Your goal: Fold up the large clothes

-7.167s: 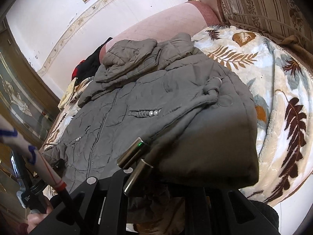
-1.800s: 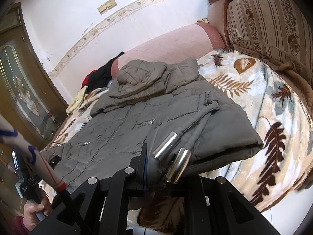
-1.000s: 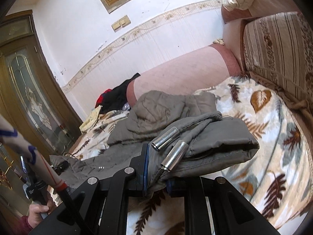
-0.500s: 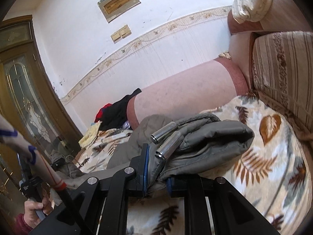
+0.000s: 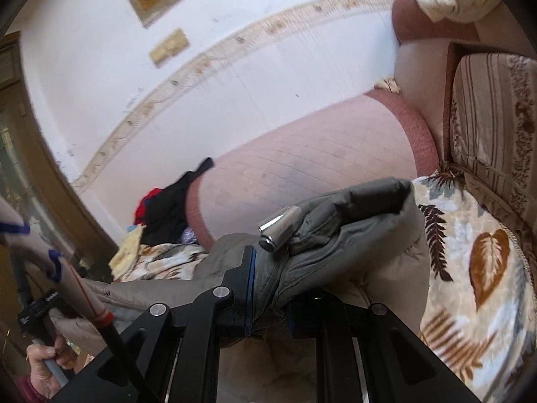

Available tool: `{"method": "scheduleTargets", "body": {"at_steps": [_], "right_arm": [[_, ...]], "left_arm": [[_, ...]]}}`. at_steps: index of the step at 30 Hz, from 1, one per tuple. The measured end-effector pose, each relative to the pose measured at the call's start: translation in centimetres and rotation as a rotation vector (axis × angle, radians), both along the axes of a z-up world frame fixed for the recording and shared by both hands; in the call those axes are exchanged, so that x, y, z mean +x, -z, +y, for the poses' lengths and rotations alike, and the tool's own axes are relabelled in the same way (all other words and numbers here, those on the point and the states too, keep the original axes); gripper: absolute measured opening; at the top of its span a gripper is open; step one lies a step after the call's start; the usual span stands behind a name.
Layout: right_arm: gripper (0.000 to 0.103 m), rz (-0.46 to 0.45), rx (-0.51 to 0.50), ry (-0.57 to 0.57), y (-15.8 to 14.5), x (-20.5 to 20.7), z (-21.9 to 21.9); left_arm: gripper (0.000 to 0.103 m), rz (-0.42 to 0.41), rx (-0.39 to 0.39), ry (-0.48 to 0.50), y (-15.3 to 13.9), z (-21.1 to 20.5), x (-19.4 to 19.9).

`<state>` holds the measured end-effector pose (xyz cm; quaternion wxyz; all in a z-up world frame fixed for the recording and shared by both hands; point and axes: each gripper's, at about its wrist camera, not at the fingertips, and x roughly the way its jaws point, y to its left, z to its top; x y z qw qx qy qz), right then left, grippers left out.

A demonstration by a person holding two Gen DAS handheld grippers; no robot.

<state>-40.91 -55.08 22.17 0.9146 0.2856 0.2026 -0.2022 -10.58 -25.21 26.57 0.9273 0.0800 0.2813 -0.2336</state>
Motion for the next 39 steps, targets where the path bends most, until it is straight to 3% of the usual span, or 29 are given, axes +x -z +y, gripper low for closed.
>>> {"method": "scheduleTargets", "body": {"at_steps": [6, 14, 20, 26, 31, 35, 39], "right_arm": [[0.015, 0.101, 0.050, 0.070, 4.3, 5.9, -5.8], [0.015, 0.185, 0.050, 0.115, 8.2, 10.5, -8.8], [0.017, 0.218, 0.093, 0.114, 10.3, 11.8, -10.5], [0.046, 0.086, 0.188, 0.081, 9.4, 9.1, -11.0], [0.050, 0.052, 0.089, 0.039, 6.3, 7.0, -9.0], [0.049, 0.172, -0.017, -0.077, 7.4, 9.0, -5.7], [0.049, 0.325, -0.094, -0.149, 11.0, 12.3, -2.8]], "left_arm": [[0.057, 0.089, -0.094, -0.052, 0.5, 1.7, 5.4], [0.057, 0.131, -0.040, 0.094, 6.1, -1.8, 4.2], [0.057, 0.164, 0.083, 0.208, 11.5, -8.4, 3.0], [0.057, 0.233, 0.190, 0.171, 16.3, -11.9, 5.2], [0.057, 0.263, 0.201, 0.140, 18.0, -12.2, 6.8], [0.060, 0.264, 0.217, 0.130, 18.7, -12.7, 7.3], [0.065, 0.270, 0.232, 0.118, 19.6, -13.0, 7.9]]}}
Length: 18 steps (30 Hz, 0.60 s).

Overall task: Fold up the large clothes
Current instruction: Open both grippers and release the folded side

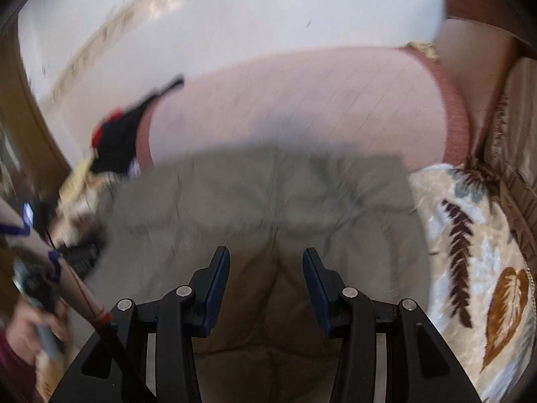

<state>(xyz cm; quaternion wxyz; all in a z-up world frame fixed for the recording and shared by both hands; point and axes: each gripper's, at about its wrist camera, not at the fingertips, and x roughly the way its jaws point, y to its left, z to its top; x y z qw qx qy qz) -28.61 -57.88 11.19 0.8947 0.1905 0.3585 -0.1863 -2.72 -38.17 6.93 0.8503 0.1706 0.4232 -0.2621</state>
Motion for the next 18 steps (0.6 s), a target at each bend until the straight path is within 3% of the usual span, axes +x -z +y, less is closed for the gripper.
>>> {"method": "scheduleTargets", "body": {"at_steps": [3, 7, 10, 14, 18], "right_arm": [[0.049, 0.117, -0.020, 0.015, 3.5, 2.2, 0.1], [0.050, 0.121, 0.030, 0.047, 5.5, 3.1, -1.0], [0.050, 0.096, 0.065, 0.071, 5.2, 2.5, -1.3], [0.049, 0.003, 0.002, 0.099, 2.3, -1.1, 1.9], [0.049, -0.056, -0.003, 0.091, 0.5, -4.4, 6.1]], "left_arm": [[0.067, 0.014, -0.006, -0.017, 0.6, -0.1, 0.7], [0.070, -0.043, 0.034, -0.047, 0.9, -0.5, 0.1], [0.058, -0.091, -0.015, -0.049, -0.6, 1.0, -2.9], [0.058, -0.147, -0.125, -0.001, -2.7, 5.2, -10.1], [0.058, -0.084, -0.175, -0.004, -2.9, 8.3, -14.9]]}}
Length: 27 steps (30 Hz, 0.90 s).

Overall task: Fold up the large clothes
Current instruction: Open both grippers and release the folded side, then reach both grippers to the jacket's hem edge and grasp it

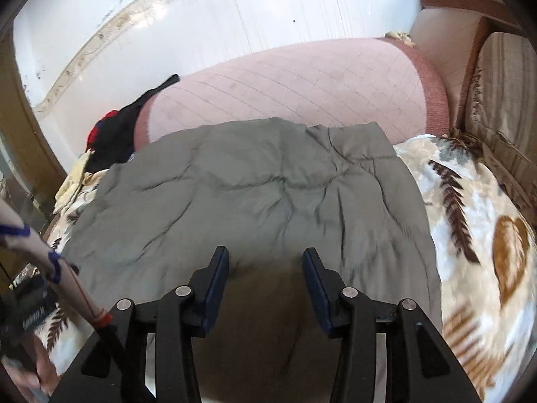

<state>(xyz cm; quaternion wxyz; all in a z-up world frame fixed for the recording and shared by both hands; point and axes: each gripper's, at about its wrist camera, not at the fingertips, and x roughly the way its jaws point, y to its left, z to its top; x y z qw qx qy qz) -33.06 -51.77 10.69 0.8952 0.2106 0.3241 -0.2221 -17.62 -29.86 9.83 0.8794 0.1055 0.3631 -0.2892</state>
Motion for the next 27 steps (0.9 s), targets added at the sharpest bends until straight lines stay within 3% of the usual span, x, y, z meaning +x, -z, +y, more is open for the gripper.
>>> {"method": "scheduleTargets", "body": {"at_steps": [3, 6, 11, 14, 22, 27], "right_arm": [[0.049, -0.017, 0.027, -0.005, -0.5, -1.8, 2.6], [0.049, -0.022, 0.041, -0.007, -0.6, -3.5, 4.9], [0.049, -0.008, 0.097, -0.002, -0.8, -5.7, 8.2], [0.049, -0.003, 0.058, -0.011, -2.0, -6.7, 10.5], [0.049, 0.012, -0.040, -0.036, -3.2, -6.9, 12.6], [0.049, 0.022, -0.021, -0.023, -2.4, -5.8, 11.8]], "left_arm": [[0.058, 0.037, -0.012, -0.002, 0.2, 2.3, -3.1], [0.058, 0.020, 0.016, -0.007, 0.3, 3.7, -5.3], [0.058, 0.011, 0.014, -0.004, -0.6, 6.1, -6.9], [0.058, 0.011, -0.015, -0.017, -1.7, 7.7, -7.3], [0.058, 0.033, -0.026, -0.048, -1.8, 8.1, -6.4], [0.058, 0.064, -0.060, -0.103, -1.7, 6.4, -2.4]]}}
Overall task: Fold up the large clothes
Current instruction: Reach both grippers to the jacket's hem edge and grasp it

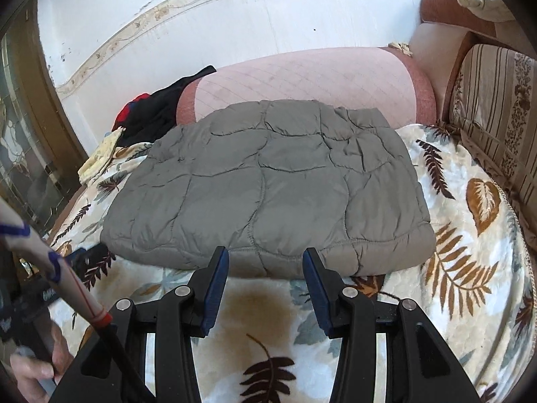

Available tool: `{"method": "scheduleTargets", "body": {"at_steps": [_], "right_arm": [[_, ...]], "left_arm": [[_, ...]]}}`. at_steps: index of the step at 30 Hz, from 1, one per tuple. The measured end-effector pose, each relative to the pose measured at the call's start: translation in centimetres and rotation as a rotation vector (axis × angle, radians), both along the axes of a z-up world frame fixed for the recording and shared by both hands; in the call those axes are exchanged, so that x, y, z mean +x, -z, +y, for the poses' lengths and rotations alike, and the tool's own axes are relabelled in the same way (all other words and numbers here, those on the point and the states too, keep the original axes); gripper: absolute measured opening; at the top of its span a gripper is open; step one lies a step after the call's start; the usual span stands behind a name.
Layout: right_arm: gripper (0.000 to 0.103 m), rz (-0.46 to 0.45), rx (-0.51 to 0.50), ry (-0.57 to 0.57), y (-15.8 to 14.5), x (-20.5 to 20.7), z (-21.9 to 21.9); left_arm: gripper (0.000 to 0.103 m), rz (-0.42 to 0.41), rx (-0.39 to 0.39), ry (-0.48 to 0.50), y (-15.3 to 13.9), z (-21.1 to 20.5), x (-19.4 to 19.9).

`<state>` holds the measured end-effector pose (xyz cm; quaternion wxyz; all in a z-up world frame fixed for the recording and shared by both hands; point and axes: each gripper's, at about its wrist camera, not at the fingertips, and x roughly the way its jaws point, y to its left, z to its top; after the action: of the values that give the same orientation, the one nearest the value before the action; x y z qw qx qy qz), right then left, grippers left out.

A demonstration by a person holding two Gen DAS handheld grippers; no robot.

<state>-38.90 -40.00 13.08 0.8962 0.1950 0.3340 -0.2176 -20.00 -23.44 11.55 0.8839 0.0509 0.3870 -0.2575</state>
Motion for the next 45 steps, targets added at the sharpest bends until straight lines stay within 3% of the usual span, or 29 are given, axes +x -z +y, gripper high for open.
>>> {"method": "scheduleTargets", "body": {"at_steps": [6, 10, 13, 17, 19, 28, 34, 41, 45], "right_arm": [[0.049, 0.024, -0.013, 0.034, 1.1, 2.2, -2.2], [0.049, 0.024, 0.000, 0.048, 1.8, 4.7, -4.1], [0.049, 0.043, 0.002, 0.038, 2.9, 6.8, -4.6], [0.050, 0.156, 0.055, 0.047, 7.4, 9.2, -5.3], [0.050, 0.161, 0.036, 0.042, 8.2, 9.4, -5.1], [0.051, 0.054, 0.104, 0.069, 5.9, 2.0, -1.7], [0.051, 0.097, 0.161, 0.083, 7.1, -1.9, 0.9], [0.051, 0.060, 0.096, 0.046, 3.8, -2.3, 2.9], [0.051, 0.028, 0.065, -0.003, 3.5, -0.2, 3.5]], "left_arm": [[0.058, 0.063, -0.047, -0.080, 2.1, -1.4, 5.2], [0.059, 0.030, 0.028, -0.111, 4.6, -2.1, 7.3], [0.062, -0.014, 0.069, -0.103, 4.7, -2.8, 7.1], [0.065, -0.044, 0.148, -0.084, 5.4, -3.9, 6.8], [0.065, -0.041, 0.153, -0.089, 5.4, -3.9, 6.8], [0.065, 0.015, 0.064, -0.054, 2.9, -3.0, 5.0], [0.065, 0.031, 0.038, -0.019, 1.7, -2.7, 4.1], [0.065, 0.091, -0.002, -0.092, 1.3, 0.4, 5.8], [0.065, 0.088, 0.034, -0.141, 2.0, 1.0, 7.2]]}}
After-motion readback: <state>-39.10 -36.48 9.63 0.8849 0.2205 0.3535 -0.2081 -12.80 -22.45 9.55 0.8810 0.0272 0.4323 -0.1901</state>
